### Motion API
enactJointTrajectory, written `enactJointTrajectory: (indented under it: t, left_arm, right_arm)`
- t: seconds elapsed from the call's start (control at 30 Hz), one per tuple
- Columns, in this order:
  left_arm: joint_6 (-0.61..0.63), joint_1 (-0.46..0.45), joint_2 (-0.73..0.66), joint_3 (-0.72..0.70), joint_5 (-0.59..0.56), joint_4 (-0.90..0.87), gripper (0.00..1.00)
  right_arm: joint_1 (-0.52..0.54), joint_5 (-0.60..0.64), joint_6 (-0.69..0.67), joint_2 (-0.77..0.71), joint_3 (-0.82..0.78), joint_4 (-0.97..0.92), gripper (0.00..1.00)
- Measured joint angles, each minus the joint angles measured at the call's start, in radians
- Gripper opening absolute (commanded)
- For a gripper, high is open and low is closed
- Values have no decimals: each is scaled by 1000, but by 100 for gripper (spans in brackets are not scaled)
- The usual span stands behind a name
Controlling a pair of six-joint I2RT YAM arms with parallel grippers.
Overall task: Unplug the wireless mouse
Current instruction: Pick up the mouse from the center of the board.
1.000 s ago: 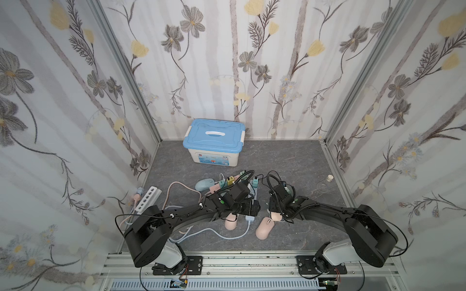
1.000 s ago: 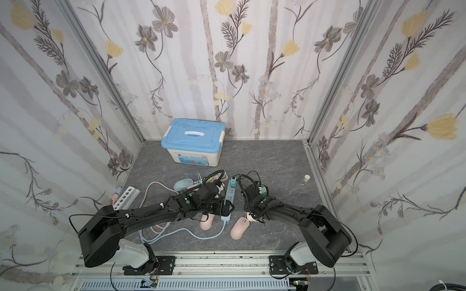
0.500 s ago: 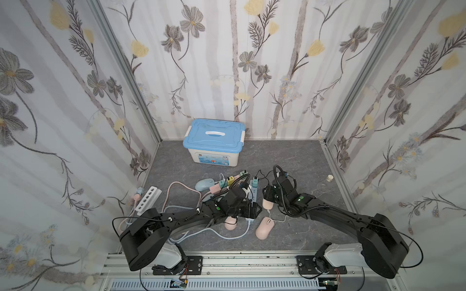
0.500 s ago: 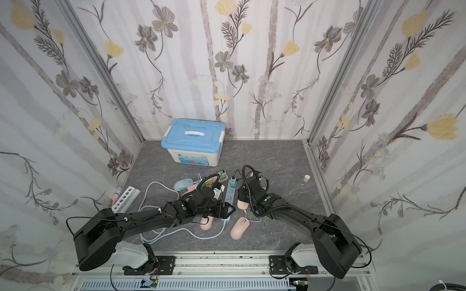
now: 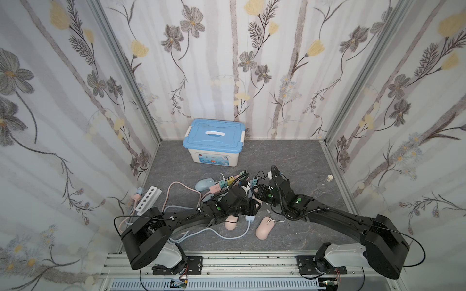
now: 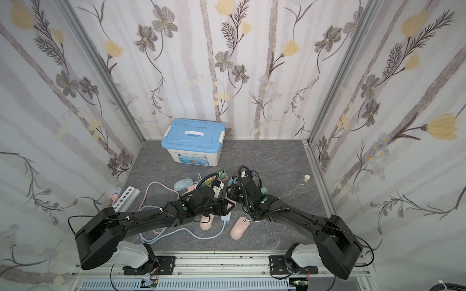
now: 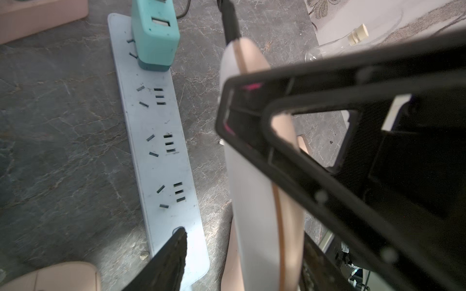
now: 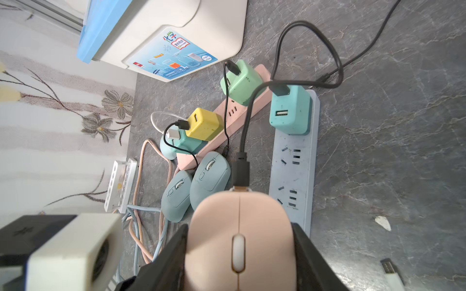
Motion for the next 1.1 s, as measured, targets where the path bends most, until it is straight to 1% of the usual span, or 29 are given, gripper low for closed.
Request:
enactJointTrajectory:
  t: [0.3,0.37,0.53,0.67,0.77,1.1]
  left_arm:
    - [-21,4,-2,-10,32,10,48]
    - [-24,4,-6,-14,39,13,47]
    - [-31,11,-25,-25,42,18,38]
    - [-36,12,-31,-27,46,27,37]
    - [-42,13,-30,-27,55,28,34]
    - [-70,15,-32,-35,82,44,21]
  right_arm:
    - [31,2,16,21,3,38,53]
    - [34,1,17,24,3,40,53]
    - [35,0,17,24,-7,55,53]
    - [36,-3,17,25,-8,63,53]
    - [38,-3,17,29,-8,70,54]
    - [43,-3,15,32,-9,75,63]
